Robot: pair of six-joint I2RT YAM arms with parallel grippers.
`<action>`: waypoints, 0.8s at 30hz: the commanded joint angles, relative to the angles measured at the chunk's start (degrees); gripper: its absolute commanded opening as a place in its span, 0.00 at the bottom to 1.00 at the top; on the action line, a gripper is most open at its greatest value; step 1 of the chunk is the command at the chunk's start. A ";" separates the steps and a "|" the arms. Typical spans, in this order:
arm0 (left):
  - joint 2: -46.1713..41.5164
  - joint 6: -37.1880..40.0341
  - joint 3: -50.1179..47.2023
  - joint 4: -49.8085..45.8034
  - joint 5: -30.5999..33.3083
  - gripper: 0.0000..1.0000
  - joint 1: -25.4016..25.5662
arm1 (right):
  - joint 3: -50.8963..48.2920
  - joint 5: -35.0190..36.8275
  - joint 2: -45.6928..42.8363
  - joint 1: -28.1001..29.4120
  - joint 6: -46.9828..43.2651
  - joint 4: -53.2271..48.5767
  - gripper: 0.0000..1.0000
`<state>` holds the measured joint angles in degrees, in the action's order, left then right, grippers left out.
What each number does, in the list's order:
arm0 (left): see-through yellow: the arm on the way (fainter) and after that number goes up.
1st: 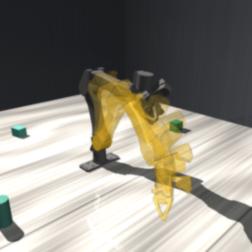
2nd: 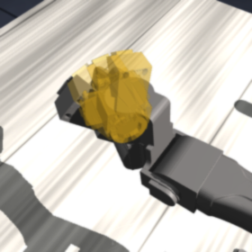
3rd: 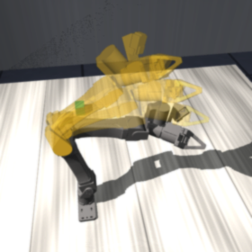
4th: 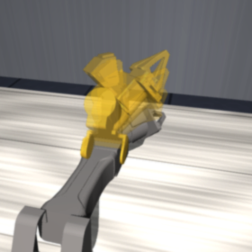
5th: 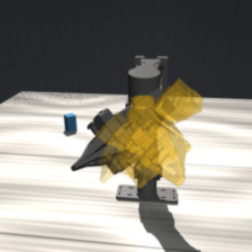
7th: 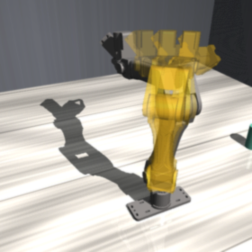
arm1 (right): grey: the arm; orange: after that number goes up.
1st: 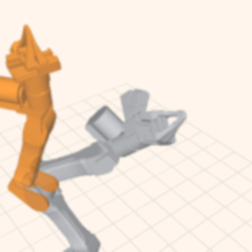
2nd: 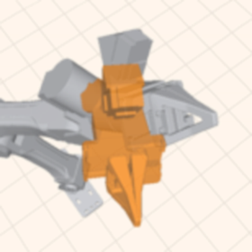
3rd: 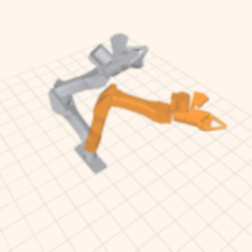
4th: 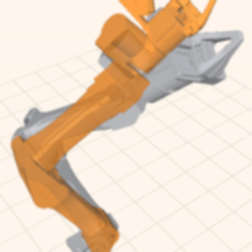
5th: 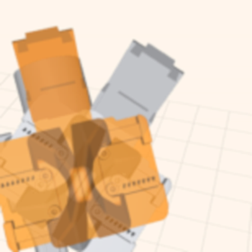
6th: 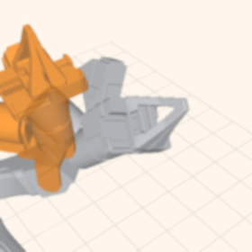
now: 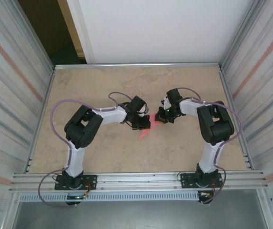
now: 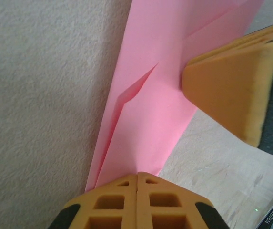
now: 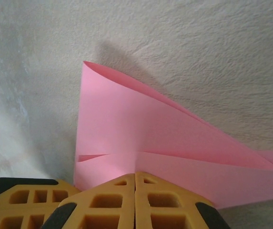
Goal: Fold a paper plane with a square sheet of paper (pick it up from the middle)
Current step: Fold the wing for the fifth time at the center of the table.
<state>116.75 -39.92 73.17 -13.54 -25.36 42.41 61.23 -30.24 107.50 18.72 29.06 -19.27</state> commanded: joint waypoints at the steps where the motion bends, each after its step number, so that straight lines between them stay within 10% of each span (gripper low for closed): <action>1: 0.93 -0.51 -0.19 -5.35 2.78 0.00 -0.18 | 0.73 -0.63 -3.97 0.74 -2.74 -0.77 0.09; 14: 1.33 -0.73 -0.61 -5.97 3.03 0.00 -0.14 | -3.35 -1.58 -1.07 2.22 -1.55 3.30 0.04; 24: 1.07 -2.09 -3.78 -6.67 3.73 0.00 -0.32 | -3.77 0.06 2.23 -7.82 0.85 8.34 0.04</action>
<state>116.68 -41.17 72.73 -13.17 -24.86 42.41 57.30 -33.67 107.55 15.29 28.25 -13.06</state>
